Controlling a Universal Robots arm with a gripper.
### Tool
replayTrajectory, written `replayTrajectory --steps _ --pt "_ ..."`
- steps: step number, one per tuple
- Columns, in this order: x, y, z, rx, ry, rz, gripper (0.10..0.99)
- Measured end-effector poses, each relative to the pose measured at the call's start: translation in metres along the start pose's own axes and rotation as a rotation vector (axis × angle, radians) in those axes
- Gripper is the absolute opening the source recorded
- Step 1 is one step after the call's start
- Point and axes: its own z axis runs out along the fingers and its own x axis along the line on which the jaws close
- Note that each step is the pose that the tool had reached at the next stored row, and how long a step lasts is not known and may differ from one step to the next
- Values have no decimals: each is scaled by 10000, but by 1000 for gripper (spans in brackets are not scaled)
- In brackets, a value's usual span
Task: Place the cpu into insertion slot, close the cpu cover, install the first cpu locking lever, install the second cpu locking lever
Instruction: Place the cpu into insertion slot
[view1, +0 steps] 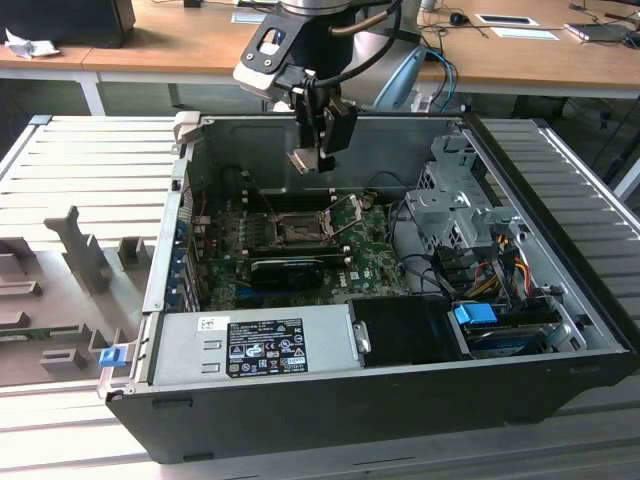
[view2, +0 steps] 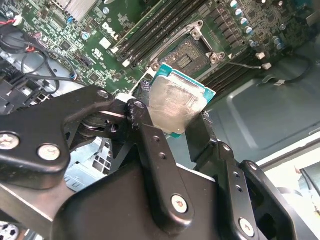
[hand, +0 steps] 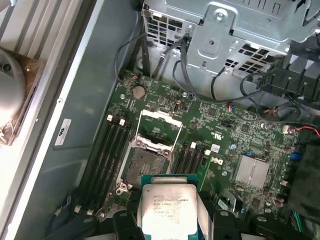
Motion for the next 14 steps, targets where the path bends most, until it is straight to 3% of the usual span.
replayTrajectory --steps 8,14 --pt "0 -1 5 -15 -73 856 529" --pt "0 -1 18 -18 -82 962 529"
